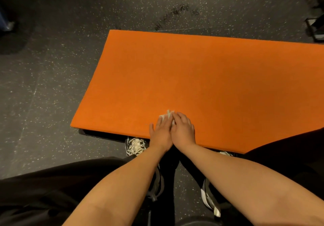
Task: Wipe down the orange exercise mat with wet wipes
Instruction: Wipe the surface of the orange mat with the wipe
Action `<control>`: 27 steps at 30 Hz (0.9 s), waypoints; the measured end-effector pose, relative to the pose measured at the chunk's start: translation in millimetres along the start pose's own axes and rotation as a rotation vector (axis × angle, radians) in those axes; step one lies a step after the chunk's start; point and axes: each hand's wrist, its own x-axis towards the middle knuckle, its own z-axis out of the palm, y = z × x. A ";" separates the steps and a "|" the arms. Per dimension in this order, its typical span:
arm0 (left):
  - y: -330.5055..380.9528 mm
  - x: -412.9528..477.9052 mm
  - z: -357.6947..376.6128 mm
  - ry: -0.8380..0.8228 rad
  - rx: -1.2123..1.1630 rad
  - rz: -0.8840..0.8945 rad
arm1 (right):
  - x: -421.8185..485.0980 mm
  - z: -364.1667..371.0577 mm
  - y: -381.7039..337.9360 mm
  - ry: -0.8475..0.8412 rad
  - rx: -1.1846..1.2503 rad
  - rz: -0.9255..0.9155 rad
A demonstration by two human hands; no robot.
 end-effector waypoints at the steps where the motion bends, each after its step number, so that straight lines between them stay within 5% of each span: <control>1: -1.1 0.0 0.2 0.028 -0.088 0.053 | 0.5 1.2 2.6 0.021 0.015 -0.017; 4: -9.7 1.0 -6.0 0.223 -0.333 0.031 | 4.1 6.3 6.8 0.004 0.071 -0.080; 8: -27.9 11.2 -14.3 0.510 -0.171 -0.228 | 11.2 18.4 5.2 -0.023 -0.028 -0.215; 14: -39.0 20.3 -22.5 0.401 -0.075 -0.298 | 26.0 28.4 -3.1 -0.234 -0.294 -0.350; 18: -41.4 18.6 -26.1 0.331 -0.069 -0.318 | 50.7 22.1 -15.8 -0.302 -0.376 -0.252; 22: -42.2 15.7 -28.8 0.307 -0.090 -0.297 | 78.2 25.1 -36.7 -0.317 -0.329 -0.147; 27: -40.4 12.1 -28.4 0.314 -0.202 -0.298 | 80.3 28.5 -47.1 -0.443 -0.306 -0.281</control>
